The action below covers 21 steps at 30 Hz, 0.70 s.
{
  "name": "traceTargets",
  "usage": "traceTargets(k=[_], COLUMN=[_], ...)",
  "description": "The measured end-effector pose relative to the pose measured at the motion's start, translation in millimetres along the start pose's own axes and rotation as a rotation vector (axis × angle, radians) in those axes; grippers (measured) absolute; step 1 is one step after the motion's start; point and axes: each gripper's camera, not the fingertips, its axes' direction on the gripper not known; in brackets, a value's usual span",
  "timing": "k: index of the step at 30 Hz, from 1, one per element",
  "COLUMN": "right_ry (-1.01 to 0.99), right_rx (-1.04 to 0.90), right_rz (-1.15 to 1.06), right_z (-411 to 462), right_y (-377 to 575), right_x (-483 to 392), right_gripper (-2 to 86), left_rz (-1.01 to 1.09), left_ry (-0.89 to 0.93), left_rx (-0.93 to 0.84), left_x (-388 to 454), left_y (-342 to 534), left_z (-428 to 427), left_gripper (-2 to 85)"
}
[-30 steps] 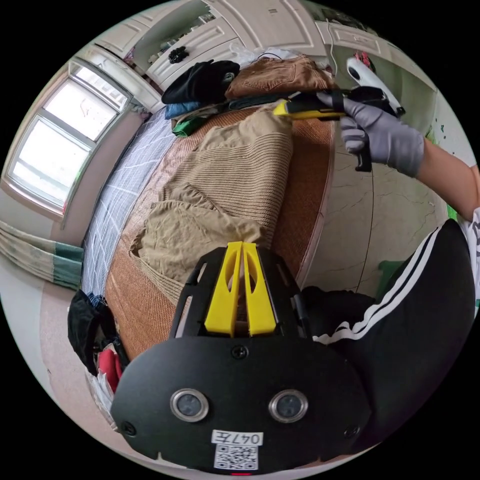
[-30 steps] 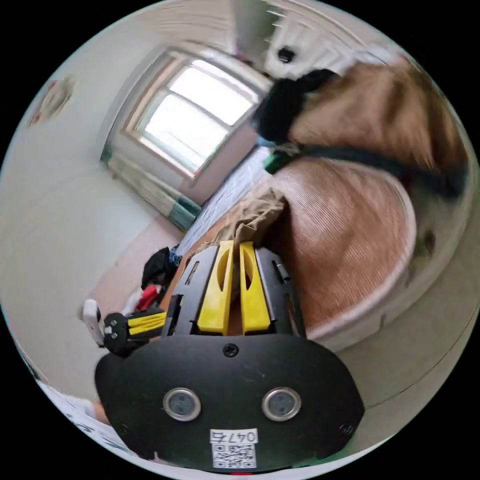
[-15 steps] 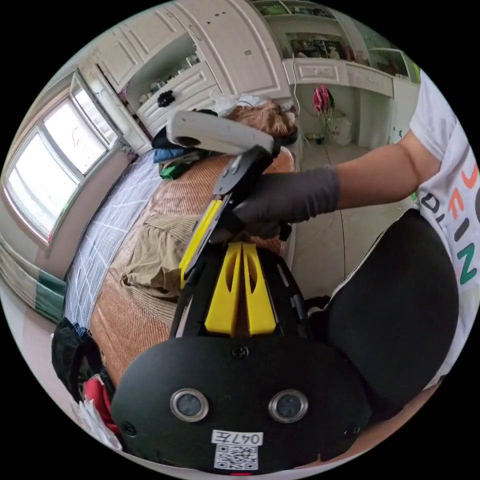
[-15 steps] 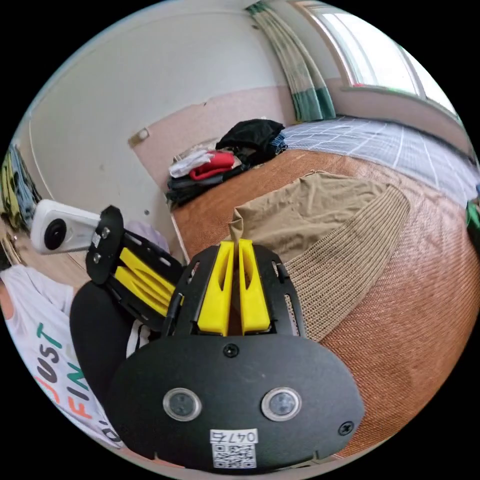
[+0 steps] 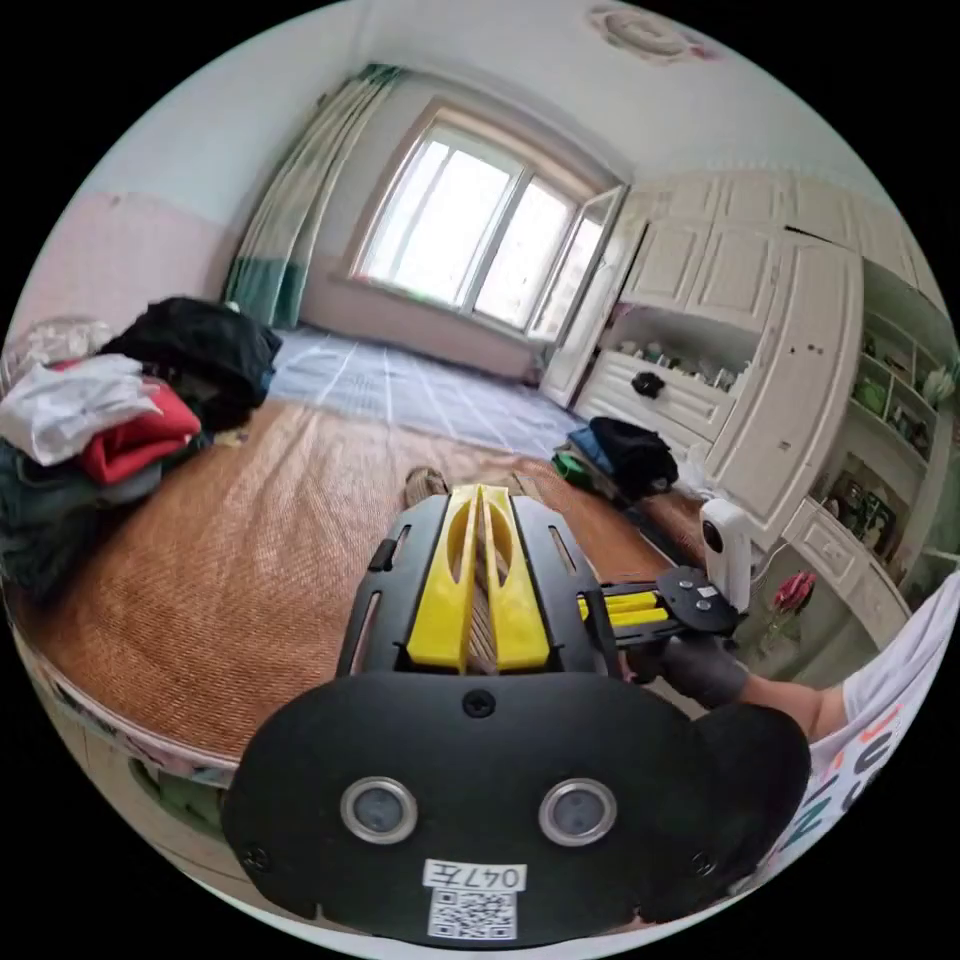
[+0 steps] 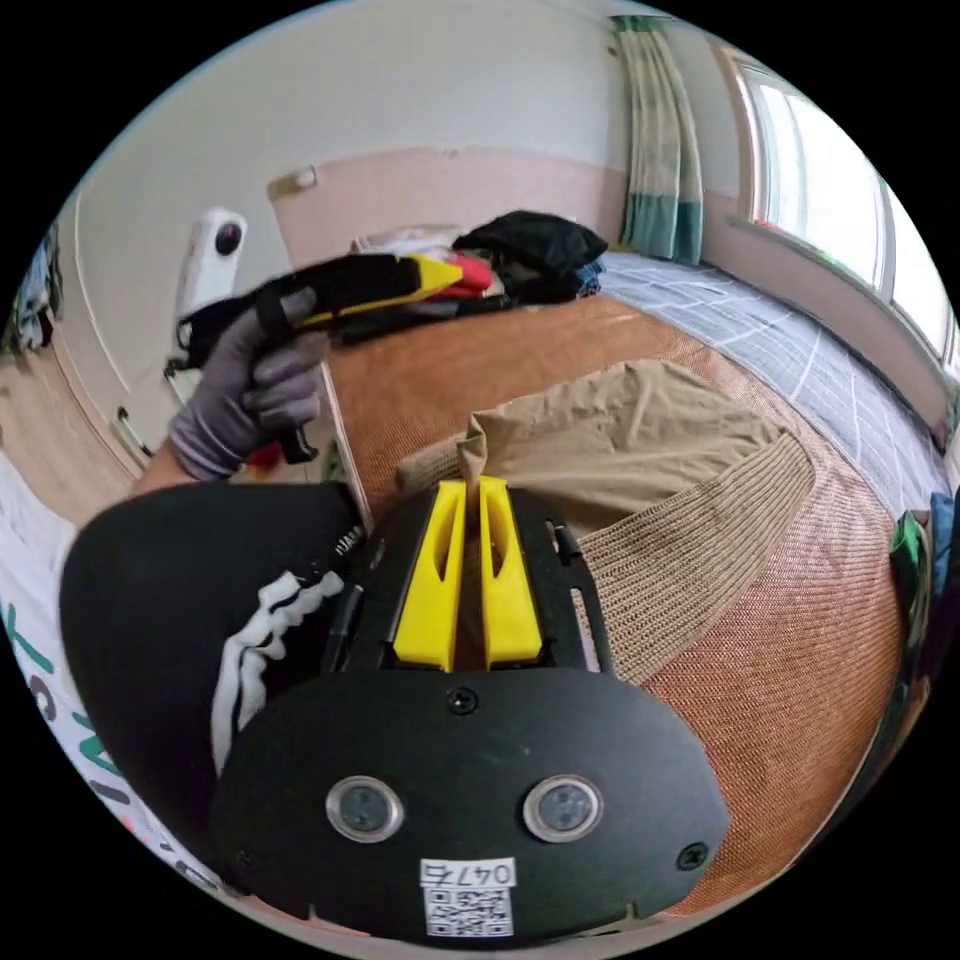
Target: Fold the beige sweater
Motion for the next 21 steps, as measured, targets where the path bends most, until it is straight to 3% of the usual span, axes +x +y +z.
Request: traceTargets(k=[4,7,10,16,21], right_ry=[0.085,0.167,0.187,0.056,0.254], right_rx=[0.016,0.018,0.026,0.185,0.132], right_rz=[-0.073,-0.157,-0.226,-0.13,-0.006], right_z=[-12.2,-30.1,-51.7,-114.7,-127.3], right_y=[-16.8,-21.4,-20.1,-17.7,-33.5], right_x=[-28.4,-55.7,-76.6,-46.2,-10.5], right_gripper=[2.8,5.3,6.4,0.2,-0.6], left_rz=[0.174,0.32,0.354,0.136,0.102], left_ry=[0.04,0.077,-0.111,-0.178,-0.217], left_rx=[-0.099,-0.275,-0.41,-0.432,-0.429], left_x=[3.5,16.4,2.2,-84.7,-114.9], left_y=[-3.8,-0.2,22.3,57.6,97.2], left_z=[42.7,99.9,148.4,157.3,152.1], left_gripper=[-1.0,-1.0,-1.0,-1.0,-1.0])
